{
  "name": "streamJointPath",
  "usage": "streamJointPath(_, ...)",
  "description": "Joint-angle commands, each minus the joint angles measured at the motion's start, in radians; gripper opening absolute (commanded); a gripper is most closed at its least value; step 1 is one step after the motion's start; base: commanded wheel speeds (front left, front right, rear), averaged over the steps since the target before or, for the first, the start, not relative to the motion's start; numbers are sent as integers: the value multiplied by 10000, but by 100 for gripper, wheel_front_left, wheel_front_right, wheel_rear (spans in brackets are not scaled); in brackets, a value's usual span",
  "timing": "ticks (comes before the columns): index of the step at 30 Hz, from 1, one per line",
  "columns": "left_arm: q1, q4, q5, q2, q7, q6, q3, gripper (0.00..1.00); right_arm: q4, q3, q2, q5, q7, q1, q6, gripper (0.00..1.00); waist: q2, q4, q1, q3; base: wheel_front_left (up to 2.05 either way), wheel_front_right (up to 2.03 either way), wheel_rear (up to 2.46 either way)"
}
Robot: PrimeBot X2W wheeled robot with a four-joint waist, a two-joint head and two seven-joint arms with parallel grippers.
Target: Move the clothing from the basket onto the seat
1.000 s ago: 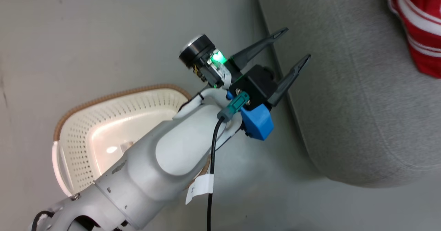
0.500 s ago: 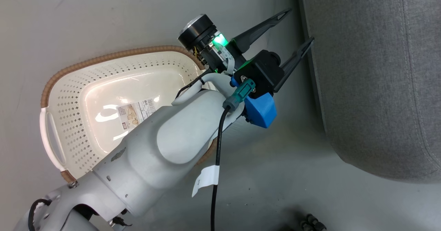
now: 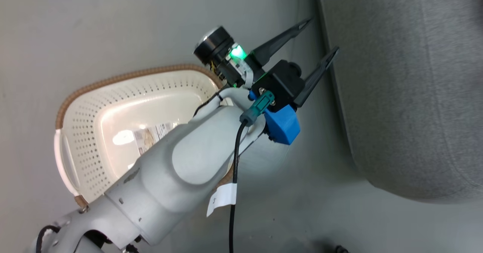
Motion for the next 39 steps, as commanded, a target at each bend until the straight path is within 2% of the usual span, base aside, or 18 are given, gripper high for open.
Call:
streamJointPath(1, 192, -16, -85, -11, -66, 60, 110, 100, -232, -135, 34, -154, -5, 367, -3, 100, 0, -97, -1, -620, 0, 0, 0)
streamJointPath(6, 759, -460, -208, 30, -68, 255, 611, 100, -1284, -271, 287, -515, -3, 1351, -1, 100, 0, -47, -1, -1453, 0, 0, 0)
streamJointPath(11, 1757, -1198, -214, 423, -71, 651, 1654, 100, -2764, 42, 717, -561, -2, 2272, -3, 100, 0, 98, -1, -2446, 0, 0, 0)
streamJointPath(15, 3102, -2100, 11, 945, -65, 1174, 3137, 100, -3829, 1116, 1193, -577, -2, 3067, -1, 100, 0, 515, -1, -3485, 0, 0, 0)
streamJointPath(16, 3102, -2100, 11, 945, -65, 1174, 3137, 100, -3829, 1116, 1193, -577, -2, 3067, -1, 100, 0, 515, -1, -3485, 0, 0, 0)
streamJointPath(17, 3547, -2434, 125, 1034, -65, 1312, 3687, 100, -3974, 1612, 1356, -513, -2, 3252, -1, 100, 0, 661, -1, -3817, 0, 0, 0)
streamJointPath(25, 5231, -2905, 475, 1321, -64, 1173, 5075, 100, -4198, 3068, 1796, -308, -3, 3809, -1, 100, 0, 1197, -1, -4943, 0, 0, 0)
streamJointPath(29, 6135, -3049, 614, 1284, -64, 1023, 5813, 100, -4038, 3613, 2012, -259, -3, 4174, -1, 100, 0, 1469, -1, -5530, 0, 0, 0)
streamJointPath(39, 8045, -3361, 1166, 892, -65, 633, 7526, 100, -3585, 3993, 2715, -195, -3, 5186, -1, 100, 0, 1958, -1, -6282, 0, 0, 0)
